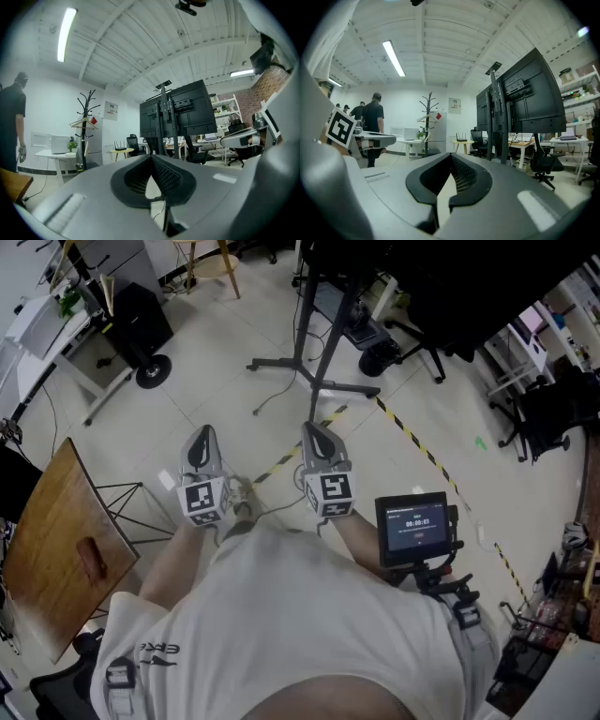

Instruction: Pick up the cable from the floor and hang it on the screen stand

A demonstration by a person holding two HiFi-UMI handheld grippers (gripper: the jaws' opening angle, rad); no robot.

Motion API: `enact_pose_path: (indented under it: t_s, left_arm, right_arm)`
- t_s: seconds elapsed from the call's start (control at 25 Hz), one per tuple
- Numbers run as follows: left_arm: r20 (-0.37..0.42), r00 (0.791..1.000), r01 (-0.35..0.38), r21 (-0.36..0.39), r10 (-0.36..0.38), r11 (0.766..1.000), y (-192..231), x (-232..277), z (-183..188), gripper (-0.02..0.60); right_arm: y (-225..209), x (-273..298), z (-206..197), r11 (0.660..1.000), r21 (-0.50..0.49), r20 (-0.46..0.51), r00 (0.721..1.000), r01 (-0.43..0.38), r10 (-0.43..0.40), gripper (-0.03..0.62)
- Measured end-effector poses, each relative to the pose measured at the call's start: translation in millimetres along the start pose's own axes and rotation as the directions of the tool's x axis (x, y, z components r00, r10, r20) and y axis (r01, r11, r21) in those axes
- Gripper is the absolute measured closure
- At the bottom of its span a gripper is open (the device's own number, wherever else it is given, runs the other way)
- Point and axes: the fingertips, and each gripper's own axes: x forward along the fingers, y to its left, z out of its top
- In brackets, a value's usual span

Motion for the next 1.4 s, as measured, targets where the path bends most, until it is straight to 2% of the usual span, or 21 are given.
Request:
enact_pose_path:
  t_s: [0.16,0.48,0.8,1.08,1.4]
  left_arm:
    - [-0.007,1.0,0.024,-0.015,-0.024,1.0,30,54,-2,0.58]
    - [0.019,0.993,0.119,-0.03,-0.119,0.992,93,171,15,0.58]
    - [-0.019,0.985,0.17,-0.046,-0.171,0.984,127,238,-4,0.58]
    - [-0.05,0.982,0.179,-0.046,-0.181,0.983,131,277,-11,0.58]
    - [-0.072,0.983,0.166,-0.041,-0.168,0.985,116,340,-14,0.58]
  right_arm:
    - [-5,57,8,0.999,-0.003,-0.002,0.999,0.037,-0.037,0.58]
    - [-16,165,42,0.987,-0.029,-0.002,0.987,0.159,-0.16,0.58]
    - [-16,239,62,0.967,-0.115,0.023,0.974,0.228,-0.226,0.58]
    - [-35,280,57,0.967,-0.114,-0.002,0.973,0.228,-0.23,0.58]
    - [-88,328,61,0.971,-0.104,0.002,0.976,0.216,-0.217,0.58]
